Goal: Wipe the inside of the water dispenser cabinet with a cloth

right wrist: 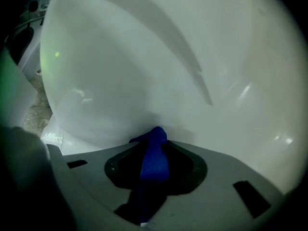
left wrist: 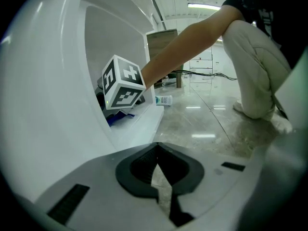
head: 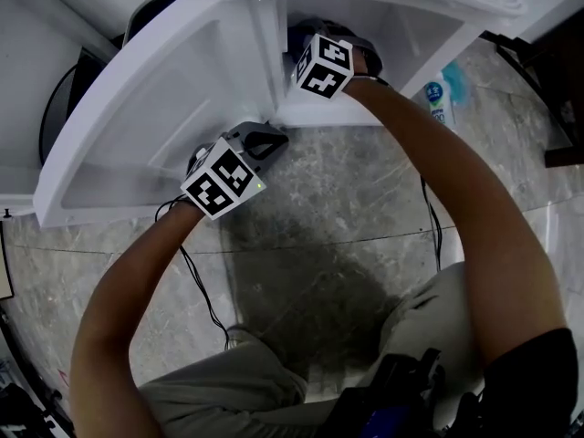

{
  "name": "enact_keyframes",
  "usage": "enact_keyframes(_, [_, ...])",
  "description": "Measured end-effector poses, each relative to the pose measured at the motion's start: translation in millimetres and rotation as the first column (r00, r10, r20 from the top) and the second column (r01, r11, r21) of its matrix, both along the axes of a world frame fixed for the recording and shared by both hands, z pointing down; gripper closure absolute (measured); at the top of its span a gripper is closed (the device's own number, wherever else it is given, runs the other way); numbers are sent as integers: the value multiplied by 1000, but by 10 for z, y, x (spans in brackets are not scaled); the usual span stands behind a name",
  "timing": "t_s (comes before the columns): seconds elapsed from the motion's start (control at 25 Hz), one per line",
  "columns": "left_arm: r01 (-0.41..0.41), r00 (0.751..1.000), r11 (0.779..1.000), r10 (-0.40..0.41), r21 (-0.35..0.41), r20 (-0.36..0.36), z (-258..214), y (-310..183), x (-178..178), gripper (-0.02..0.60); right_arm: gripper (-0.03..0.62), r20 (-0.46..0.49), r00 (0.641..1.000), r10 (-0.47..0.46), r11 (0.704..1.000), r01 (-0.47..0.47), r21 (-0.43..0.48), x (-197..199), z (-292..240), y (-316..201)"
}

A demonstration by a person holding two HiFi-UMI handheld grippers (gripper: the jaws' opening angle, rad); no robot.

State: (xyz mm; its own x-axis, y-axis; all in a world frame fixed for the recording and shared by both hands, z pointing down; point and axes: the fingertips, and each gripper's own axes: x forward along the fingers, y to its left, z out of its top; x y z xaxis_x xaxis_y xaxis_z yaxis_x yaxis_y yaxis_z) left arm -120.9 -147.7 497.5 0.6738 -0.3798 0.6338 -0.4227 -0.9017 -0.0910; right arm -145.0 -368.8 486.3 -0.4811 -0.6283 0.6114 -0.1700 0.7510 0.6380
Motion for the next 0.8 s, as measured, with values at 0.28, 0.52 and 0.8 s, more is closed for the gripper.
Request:
enact_keyframes(0.28, [-26, 999, 998, 28, 51, -20, -212, -157, 256, 575, 499, -47, 995, -83, 997, 84, 1, -20, 25, 223])
enact_keyframes(0.52, [-32, 999, 999, 32, 32, -16, -128, -34, 219, 575, 501, -106, 990, -95, 995, 98, 30, -29, 48, 7])
enact_keyframes(0.8, [-24, 1000, 996, 24, 84, -1, -246, -86, 169, 575, 503, -144, 979, -146, 989, 145, -17, -2, 31, 155])
